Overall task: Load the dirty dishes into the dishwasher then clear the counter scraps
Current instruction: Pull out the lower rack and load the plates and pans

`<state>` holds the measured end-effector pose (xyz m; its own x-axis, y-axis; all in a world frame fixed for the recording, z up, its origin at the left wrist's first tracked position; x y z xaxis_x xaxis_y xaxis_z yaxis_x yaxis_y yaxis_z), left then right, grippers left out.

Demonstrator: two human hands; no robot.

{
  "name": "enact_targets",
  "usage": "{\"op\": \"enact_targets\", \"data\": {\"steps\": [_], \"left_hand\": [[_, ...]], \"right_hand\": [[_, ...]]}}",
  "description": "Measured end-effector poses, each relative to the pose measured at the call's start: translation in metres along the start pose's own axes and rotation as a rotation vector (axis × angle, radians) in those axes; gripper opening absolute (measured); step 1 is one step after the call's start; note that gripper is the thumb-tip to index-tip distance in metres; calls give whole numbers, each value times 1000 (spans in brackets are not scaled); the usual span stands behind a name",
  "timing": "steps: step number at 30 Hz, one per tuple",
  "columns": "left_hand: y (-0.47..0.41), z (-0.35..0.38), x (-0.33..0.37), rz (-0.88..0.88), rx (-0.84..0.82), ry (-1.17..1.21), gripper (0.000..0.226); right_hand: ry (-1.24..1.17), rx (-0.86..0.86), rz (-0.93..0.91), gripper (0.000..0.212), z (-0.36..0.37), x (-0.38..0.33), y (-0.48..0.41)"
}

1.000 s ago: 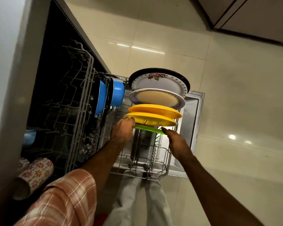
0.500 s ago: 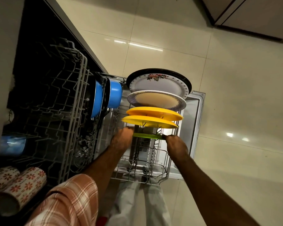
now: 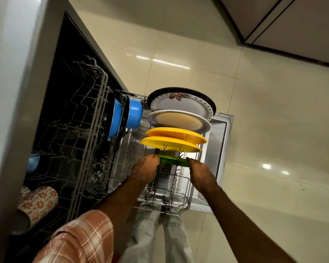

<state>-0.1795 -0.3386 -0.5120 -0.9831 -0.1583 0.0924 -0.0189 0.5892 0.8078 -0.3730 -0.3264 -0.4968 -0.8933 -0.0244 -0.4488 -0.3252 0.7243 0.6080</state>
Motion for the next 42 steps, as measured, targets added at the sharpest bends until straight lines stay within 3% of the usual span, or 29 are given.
{"op": "enact_targets", "data": {"steps": [3,6,14,17,24,32,42], "left_hand": [[35,-31,11,18,93,33,23],[76,-63,23,20,168,87,25],[210,-149,24,29,349,213,61],[253,-174,17,34,442,161,77],[392,-213,-50,-109,747,157,84],[521,-163,-165,-474,821,434,87],[675,0,-286,-942,868,798,88]], "right_hand": [[-80,75,-43,42,-33,-21,22],[-170,166,-109,43,-70,-50,47],[-186,237,-301,53,-164,-143,126],[-156,252,-381,59,-194,-178,148],[-118,225,-618,78,-229,-295,210],[76,-3,-900,70,-181,-429,264],[275,-277,-1276,74,-36,-574,343]]}}
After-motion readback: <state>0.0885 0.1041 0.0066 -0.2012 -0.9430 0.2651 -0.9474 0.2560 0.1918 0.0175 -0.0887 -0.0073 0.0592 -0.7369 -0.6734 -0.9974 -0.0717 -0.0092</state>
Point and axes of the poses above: each hand's wrist, its own y-axis away from the middle knuckle, its own z-axis out of the palm, x = y × z, the point moved 9 cm from there along -y, towards the middle knuckle, and after that the axes turned 13 degrees about -z, right-handed, at the moved point
